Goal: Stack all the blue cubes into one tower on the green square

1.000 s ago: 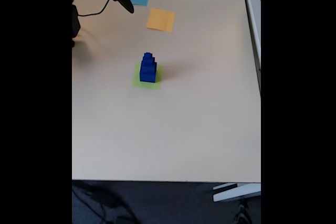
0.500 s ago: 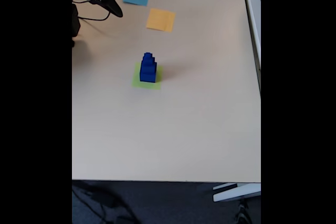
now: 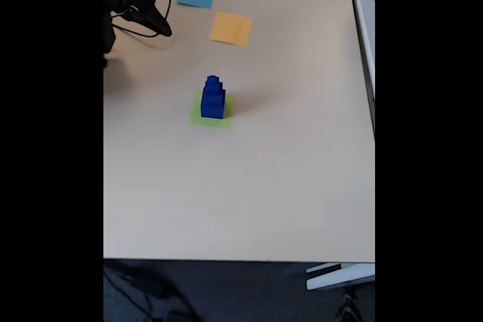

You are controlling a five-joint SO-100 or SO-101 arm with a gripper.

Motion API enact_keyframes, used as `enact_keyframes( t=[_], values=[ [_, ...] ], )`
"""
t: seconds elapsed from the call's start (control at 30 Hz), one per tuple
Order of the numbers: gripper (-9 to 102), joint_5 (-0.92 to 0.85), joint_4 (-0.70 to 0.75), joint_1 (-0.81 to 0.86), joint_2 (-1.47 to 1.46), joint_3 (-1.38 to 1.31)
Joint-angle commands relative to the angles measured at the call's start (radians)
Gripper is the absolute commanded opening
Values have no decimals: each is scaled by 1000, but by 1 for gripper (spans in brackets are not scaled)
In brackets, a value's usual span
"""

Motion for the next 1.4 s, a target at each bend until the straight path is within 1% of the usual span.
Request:
enact_keyframes(
  t=[0.0, 0.03, 0.1, 0.17, 0.23, 0.27, 0.37, 0.6, 0.67, 0.77, 0.8, 0.87, 0.93, 1.13, 1.27, 1.37],
  values=[
    [0, -64, -20, 6, 67, 28],
    [0, -81, -25, 12, 106, 52],
    [0, -175, -44, 28, 190, 112],
    [0, -259, -41, 20, 193, 112],
    [0, -391, -46, 18, 193, 114],
    [0, -410, -46, 17, 193, 123],
    [0, -367, -46, 8, 193, 173],
    [0, -334, -64, -31, 192, 244],
    [0, -414, -61, -31, 192, 265],
    [0, -614, -41, -37, 192, 279],
    [0, -604, -41, -38, 192, 284],
    [0, -506, -35, -40, 192, 282],
    [0, -456, -26, -40, 192, 282],
    [0, -449, -31, -78, 192, 318],
    [0, -373, -21, -87, 192, 368],
    [0, -374, 5, -83, 192, 393]
  ],
)
